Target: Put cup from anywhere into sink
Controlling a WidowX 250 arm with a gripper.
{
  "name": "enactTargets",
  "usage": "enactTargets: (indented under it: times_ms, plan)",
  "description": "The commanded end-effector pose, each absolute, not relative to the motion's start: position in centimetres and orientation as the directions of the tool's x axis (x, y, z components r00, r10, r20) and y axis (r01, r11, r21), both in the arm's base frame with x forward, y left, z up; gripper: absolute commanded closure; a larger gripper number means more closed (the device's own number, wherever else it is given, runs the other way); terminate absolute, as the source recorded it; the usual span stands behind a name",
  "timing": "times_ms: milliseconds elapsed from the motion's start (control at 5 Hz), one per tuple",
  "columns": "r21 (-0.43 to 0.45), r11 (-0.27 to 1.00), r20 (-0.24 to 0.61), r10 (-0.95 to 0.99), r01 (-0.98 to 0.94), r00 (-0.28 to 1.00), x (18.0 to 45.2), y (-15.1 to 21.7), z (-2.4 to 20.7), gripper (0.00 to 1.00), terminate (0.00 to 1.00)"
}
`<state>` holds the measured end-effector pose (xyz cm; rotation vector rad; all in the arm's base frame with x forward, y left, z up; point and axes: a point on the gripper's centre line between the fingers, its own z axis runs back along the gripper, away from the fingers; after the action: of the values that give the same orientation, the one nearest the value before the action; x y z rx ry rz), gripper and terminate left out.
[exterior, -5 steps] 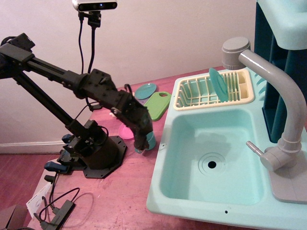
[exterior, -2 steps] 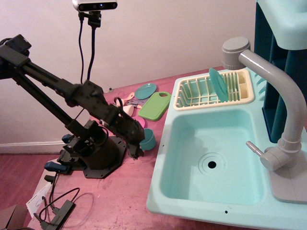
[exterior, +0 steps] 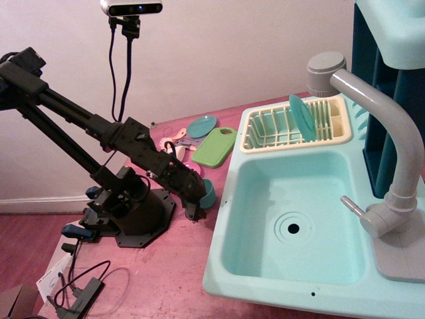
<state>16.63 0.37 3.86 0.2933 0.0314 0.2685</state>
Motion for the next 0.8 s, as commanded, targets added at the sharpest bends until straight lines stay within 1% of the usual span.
enactTargets:
  times_ms: [0, 200, 400, 600]
  plan:
    - [0.282, 0.911, 0.029, 0.304, -0.299, 0.952, 16.0, 1.1, 3.4, 0.0, 0.0]
    - [0.29, 0.911, 0.007, 0.303, -0.292, 0.953, 15.7, 1.3, 3.4, 0.0, 0.0]
    - [0.301, 0.915, -0.001, 0.283, -0.269, 0.959, 16.6, 1.6, 3.9, 1.0, 0.0]
    - [0.312, 0.926, -0.035, 0.237, -0.215, 0.971, 18.0, 1.9, 4.4, 1.0, 0.0]
